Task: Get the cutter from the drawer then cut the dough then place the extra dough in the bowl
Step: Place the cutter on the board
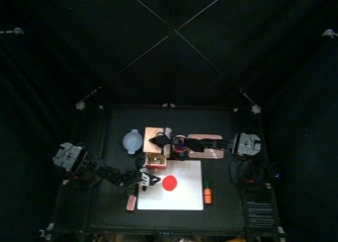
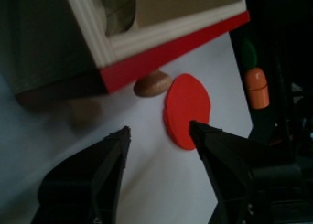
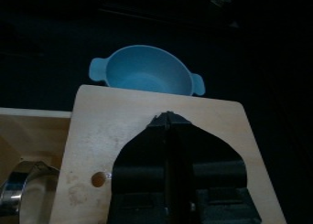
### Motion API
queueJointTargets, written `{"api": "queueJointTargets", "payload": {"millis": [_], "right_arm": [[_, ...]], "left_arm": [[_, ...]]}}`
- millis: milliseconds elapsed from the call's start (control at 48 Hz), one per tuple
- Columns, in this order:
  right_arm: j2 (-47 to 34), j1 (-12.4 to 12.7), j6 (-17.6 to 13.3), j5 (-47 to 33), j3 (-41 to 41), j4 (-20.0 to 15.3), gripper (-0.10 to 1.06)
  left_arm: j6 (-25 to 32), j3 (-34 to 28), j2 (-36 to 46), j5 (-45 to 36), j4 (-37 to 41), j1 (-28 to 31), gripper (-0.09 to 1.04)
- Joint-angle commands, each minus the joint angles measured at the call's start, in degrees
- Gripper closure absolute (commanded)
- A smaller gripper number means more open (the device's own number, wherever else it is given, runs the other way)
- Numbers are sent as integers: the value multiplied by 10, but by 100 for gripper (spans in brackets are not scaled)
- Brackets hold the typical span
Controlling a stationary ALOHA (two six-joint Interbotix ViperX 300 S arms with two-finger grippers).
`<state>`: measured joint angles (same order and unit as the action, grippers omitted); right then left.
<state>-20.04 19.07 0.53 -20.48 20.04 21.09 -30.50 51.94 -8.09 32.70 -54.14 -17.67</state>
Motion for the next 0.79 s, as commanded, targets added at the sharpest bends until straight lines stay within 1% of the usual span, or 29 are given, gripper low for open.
{"api": "queueJointTargets", "payload": {"millis": [21,208,396,500,583,667,792], "right_arm": [[3,3,1,11,2,1,101],[4,3,1,12,0,0,101],[8,2,-2,12,-1,0,101],[18,-2,-5,12,-1,-1,101],[32,-12,-11,14,0,-5,101],[47,-25,-12,27,-2,-18,101],[80,-48,-13,66,-7,-62,101]], "left_arm": [[2,-4,19,5,2,0,1],[5,2,58,5,25,-4,1],[4,25,126,0,72,-8,1],[11,49,171,7,110,-8,1],[30,69,200,25,163,-4,1],[55,89,221,59,228,-1,1],[105,111,241,128,308,11,1]]}}
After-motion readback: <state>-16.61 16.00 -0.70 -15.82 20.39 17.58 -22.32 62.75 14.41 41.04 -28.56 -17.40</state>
